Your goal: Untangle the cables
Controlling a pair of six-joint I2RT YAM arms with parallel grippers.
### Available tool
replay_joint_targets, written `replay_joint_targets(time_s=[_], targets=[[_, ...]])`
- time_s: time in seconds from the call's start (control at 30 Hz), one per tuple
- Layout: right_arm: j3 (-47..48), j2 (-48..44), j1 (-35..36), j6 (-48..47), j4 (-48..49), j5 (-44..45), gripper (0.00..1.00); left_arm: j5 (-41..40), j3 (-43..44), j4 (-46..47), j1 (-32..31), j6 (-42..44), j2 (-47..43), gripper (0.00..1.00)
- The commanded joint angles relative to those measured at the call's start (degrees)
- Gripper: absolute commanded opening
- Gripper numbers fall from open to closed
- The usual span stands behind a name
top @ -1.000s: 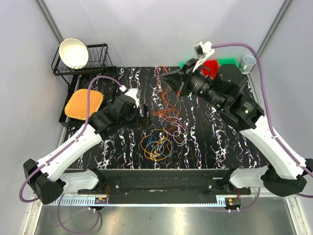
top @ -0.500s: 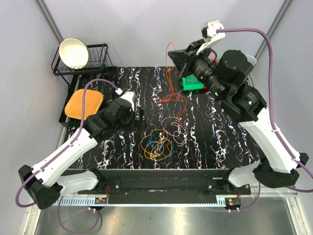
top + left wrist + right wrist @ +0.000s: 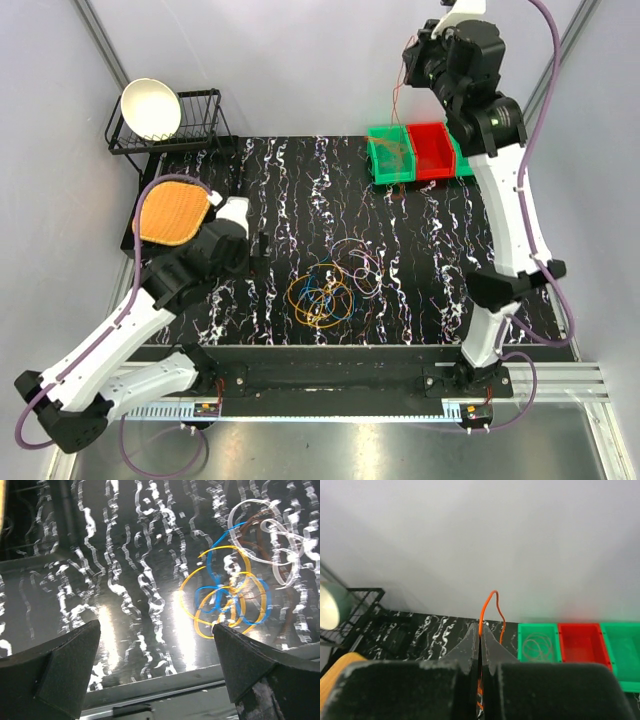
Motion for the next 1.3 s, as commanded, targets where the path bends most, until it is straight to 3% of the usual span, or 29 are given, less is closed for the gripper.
replay_joint_targets(time_s=[0.0, 0.27, 0.53, 0.93, 1.27], targets=[[10.5, 5.8, -3.8, -0.1, -3.0, -0.6, 0.00, -5.0, -5.2, 4.1, 0.2, 1.5, -2.7, 0.99], [12.8, 12.6, -13.6, 3.7, 3.1, -5.5, 0.00, -5.5, -5.7, 5.4, 0.2, 3.2, -2.9, 0.99], [13.7, 21.8, -22.3, 10.2, 11.3, -16.4, 0.00, -5.0, -6.0, 6.1, 0.2, 3.8, -1.3, 0.99], [15.6, 33.2, -26.0, 13.0, 24.9, -19.0, 0.00, -5.8, -6.0, 5.8, -0.1, 3.6, 1.0, 0.99], [16.5, 32.9, -28.7, 22.3, 33.5, -26.0, 0.00, -7.8, -6.1, 5.6, -0.3, 2.9, -0.3, 0.99]])
